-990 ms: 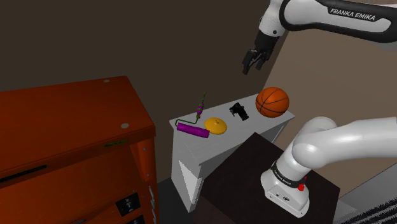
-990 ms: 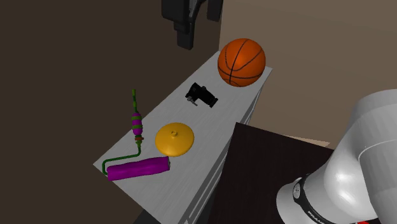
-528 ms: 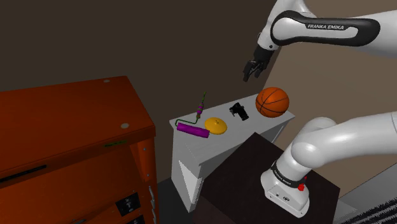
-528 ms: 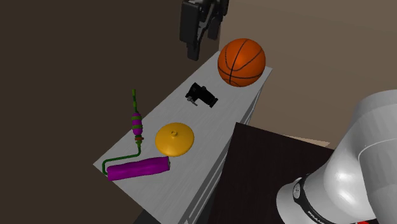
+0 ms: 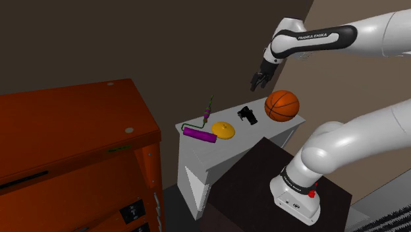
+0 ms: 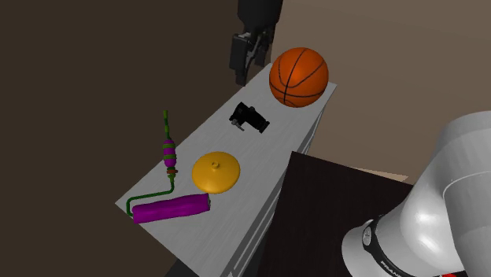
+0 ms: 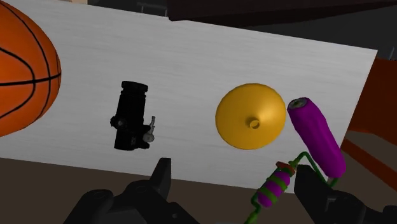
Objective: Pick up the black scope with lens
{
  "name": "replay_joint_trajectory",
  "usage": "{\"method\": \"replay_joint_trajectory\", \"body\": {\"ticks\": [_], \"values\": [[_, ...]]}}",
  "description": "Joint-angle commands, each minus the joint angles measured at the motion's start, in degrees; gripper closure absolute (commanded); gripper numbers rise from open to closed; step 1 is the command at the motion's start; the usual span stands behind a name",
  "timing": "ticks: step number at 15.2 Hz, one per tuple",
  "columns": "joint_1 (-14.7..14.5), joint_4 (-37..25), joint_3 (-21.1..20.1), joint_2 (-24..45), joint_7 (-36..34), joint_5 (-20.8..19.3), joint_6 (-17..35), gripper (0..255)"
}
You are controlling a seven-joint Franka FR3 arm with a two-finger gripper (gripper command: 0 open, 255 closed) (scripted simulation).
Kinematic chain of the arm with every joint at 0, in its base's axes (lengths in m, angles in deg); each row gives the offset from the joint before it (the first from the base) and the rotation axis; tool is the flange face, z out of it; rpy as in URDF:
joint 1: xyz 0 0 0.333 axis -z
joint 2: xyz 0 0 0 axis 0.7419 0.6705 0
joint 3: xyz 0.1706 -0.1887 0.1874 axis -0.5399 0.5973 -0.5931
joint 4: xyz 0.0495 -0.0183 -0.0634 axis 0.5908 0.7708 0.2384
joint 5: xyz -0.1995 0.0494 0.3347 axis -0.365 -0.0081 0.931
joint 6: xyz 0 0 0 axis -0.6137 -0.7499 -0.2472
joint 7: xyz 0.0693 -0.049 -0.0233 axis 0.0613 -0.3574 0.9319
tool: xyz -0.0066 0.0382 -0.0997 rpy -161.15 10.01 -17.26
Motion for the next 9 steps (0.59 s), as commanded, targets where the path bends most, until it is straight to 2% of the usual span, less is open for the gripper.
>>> {"method": "replay_joint_trajectory", "body": {"ticks": [1, 5, 9], "values": [[-0.27, -0.26, 2.86, 3.81, 3.09, 0.87, 3.25, 0], [-1.50, -2.05, 8.34, 12.02, 9.90, 4.57, 8.40, 0], [-2.97, -5.14, 13.30, 21.76, 18.70, 11.71, 12.44, 0]]}}
